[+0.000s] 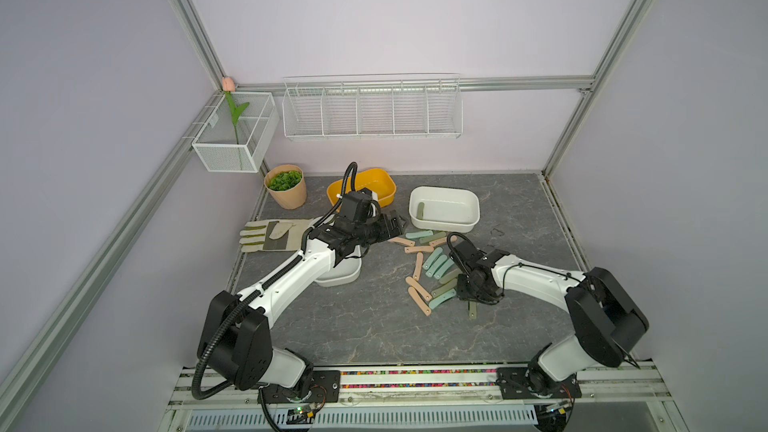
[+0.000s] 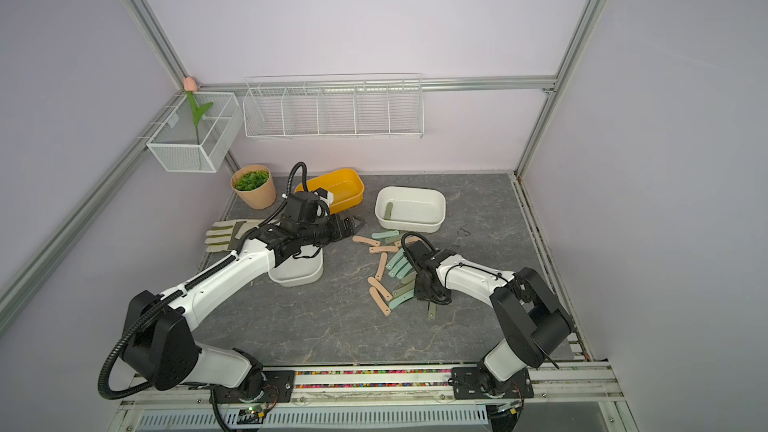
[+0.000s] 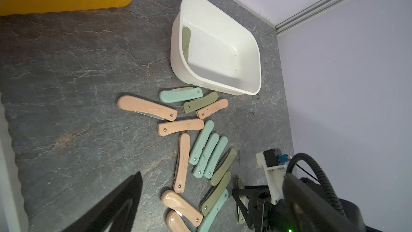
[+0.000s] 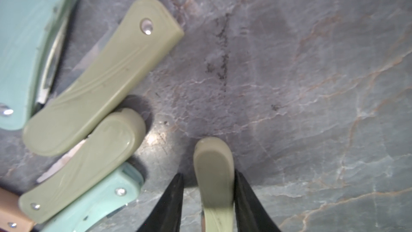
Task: Place the fruit knives into the storage box by color
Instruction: Pick up the fruit knife from the center of the board.
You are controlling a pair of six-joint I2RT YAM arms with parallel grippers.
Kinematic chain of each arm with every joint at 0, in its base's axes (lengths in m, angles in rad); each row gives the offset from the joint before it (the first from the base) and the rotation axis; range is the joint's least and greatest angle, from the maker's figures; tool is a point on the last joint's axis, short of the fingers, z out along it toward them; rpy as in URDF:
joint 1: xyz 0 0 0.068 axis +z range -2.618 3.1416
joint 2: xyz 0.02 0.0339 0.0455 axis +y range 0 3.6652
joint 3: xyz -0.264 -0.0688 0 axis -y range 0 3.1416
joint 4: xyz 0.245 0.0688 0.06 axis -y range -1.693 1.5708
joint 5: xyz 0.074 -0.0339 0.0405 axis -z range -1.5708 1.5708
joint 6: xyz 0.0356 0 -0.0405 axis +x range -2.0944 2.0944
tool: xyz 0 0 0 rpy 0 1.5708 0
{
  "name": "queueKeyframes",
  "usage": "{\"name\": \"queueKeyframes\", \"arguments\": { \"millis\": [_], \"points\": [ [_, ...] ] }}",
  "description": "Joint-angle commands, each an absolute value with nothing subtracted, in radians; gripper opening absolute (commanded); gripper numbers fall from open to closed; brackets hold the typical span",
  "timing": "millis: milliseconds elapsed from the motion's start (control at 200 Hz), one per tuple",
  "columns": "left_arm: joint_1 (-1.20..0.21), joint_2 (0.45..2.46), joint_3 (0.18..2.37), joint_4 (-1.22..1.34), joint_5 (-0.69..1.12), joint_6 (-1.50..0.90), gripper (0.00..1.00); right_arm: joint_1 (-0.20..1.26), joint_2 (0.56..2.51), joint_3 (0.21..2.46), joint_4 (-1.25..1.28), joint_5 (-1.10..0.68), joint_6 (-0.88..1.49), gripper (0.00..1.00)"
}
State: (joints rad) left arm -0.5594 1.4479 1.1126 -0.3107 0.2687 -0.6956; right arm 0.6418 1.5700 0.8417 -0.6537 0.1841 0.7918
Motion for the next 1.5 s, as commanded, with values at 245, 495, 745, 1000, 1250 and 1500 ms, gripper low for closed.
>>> {"name": "queueKeyframes", "arguments": {
  "millis": [245, 495, 745, 1000, 1250, 1500],
  "points": [
    [-0.561, 1.465, 1.118, -0.289, 0.266, -0.697, 0.99, 0.631, 1.640, 0.822, -0.633, 0.204, 0.776, 0.32],
    [-0.561, 1.482, 1.137, -0.291, 0.265, -0.695, 0.99, 0.609, 1.624, 0.853, -0.641, 0.206, 0.747, 0.28],
    [-0.562, 1.511, 1.168, -0.289, 0.268, -0.695, 0.99, 0.575, 1.562, 0.900, -0.663, 0.202, 0.719, 0.27],
    [-0.558, 1.554, 1.226, -0.290, 0.283, -0.689, 0.99, 0.535, 1.472, 1.049, -0.747, 0.191, 0.654, 0.27],
    [-0.532, 1.605, 1.299, -0.278, 0.338, -0.687, 0.99, 0.469, 1.542, 1.298, -0.765, 0.107, 0.588, 0.27],
    [-0.508, 1.654, 1.365, -0.298, 0.367, -0.650, 0.99, 0.416, 1.762, 1.595, -0.756, 0.008, 0.568, 0.27]
  ]
}}
